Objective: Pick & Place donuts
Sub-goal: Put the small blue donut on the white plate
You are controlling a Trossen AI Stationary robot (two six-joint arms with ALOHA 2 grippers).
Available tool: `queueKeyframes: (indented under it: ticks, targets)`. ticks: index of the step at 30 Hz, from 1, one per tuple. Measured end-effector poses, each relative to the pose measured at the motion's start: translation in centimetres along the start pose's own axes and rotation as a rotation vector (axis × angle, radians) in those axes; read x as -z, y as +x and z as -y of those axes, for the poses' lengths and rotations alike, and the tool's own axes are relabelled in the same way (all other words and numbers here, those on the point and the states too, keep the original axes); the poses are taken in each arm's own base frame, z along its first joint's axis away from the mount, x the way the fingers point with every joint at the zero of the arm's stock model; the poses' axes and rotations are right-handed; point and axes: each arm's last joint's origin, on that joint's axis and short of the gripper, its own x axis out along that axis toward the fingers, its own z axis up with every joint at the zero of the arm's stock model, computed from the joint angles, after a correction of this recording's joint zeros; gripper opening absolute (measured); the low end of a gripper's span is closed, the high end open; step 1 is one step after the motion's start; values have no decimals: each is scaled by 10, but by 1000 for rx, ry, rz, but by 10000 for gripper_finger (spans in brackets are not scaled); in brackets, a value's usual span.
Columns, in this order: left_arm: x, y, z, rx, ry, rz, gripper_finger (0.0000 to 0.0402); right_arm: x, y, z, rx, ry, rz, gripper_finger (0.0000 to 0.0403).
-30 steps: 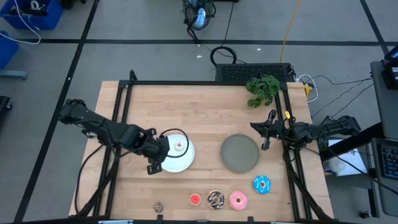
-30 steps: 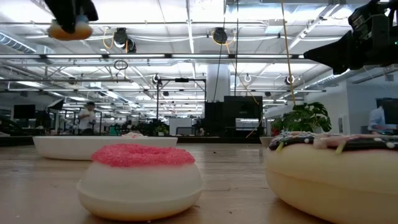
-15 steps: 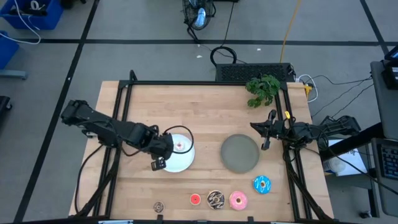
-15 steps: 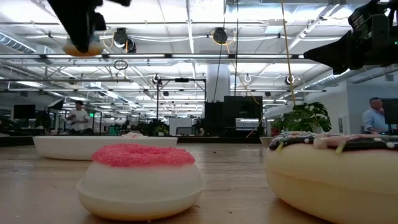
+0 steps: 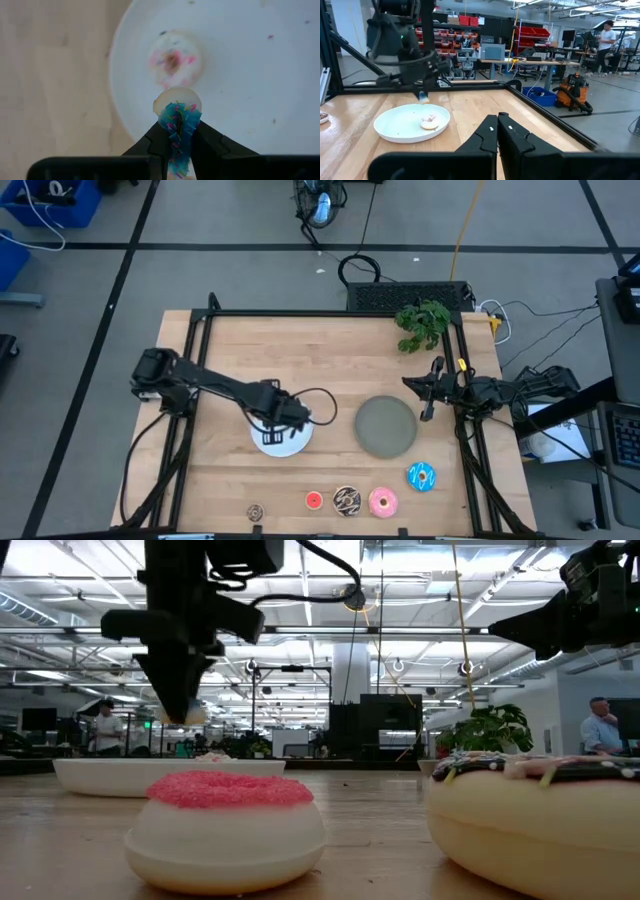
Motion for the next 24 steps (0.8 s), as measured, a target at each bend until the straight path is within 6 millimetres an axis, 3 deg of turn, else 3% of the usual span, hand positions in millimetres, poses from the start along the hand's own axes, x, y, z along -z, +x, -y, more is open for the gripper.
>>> queueKeyframes:
  ticks: [8, 15, 24]
  targets:
    - [-6, 21, 13, 54, 34, -28, 63, 1, 0, 0, -4, 6, -7, 0]
    - [19, 40, 12, 119, -1, -61, 63, 3, 0, 0, -6, -4, -28, 0]
    - [21, 30, 7, 142, -35, 16, 64, 3, 0, 0, -6, -2, -25, 0]
